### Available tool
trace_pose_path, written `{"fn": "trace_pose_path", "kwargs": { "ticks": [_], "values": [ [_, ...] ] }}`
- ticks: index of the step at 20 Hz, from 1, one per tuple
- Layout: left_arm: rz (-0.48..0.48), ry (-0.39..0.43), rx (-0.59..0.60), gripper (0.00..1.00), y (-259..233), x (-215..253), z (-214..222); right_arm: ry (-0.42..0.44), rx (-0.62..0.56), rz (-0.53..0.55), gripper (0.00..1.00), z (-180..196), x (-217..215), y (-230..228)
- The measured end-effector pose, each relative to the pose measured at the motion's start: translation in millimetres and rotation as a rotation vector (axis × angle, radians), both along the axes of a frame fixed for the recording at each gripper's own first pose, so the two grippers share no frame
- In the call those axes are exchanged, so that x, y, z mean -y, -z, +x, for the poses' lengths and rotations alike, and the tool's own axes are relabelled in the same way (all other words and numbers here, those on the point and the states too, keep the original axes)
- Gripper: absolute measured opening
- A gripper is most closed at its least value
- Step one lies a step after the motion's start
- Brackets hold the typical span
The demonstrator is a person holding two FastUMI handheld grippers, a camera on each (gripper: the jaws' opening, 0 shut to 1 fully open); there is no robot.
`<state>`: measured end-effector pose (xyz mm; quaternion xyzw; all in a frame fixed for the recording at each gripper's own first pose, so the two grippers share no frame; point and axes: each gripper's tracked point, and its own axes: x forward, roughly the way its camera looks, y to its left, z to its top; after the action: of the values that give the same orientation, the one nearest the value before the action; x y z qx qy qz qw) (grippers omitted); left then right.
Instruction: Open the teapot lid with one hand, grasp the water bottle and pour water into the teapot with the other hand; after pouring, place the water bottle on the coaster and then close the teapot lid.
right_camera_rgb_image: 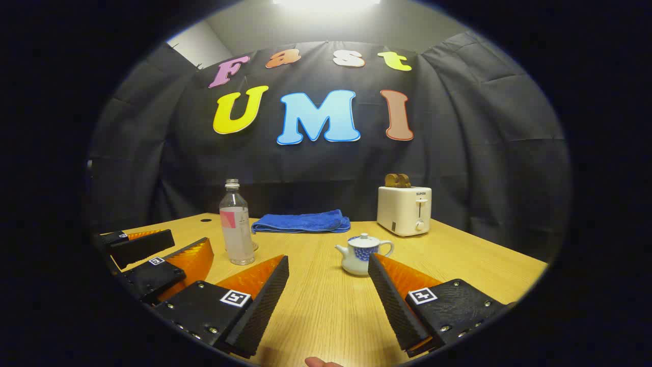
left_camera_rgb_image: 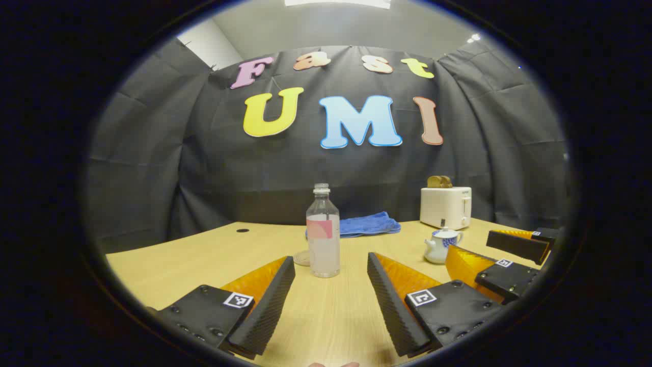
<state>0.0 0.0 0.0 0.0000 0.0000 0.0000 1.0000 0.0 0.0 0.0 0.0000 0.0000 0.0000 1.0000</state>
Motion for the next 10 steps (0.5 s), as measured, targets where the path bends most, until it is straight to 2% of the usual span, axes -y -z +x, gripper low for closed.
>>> {"fn": "trace_pose_path", "kwargs": {
  "ticks": [8, 10],
  "values": [
    [0.001, -0.005, -0.004, 1.00, -0.8, 0.6, 2.5, 0.012, 0.000, 0.001, 0.97, 1.3, 3.1, 0.6],
    [0.000, 0.001, -0.007, 1.00, -0.8, 1.5, 3.2, -0.015, -0.004, 0.001, 0.97, 1.2, -2.0, 1.4]
  ]
}}
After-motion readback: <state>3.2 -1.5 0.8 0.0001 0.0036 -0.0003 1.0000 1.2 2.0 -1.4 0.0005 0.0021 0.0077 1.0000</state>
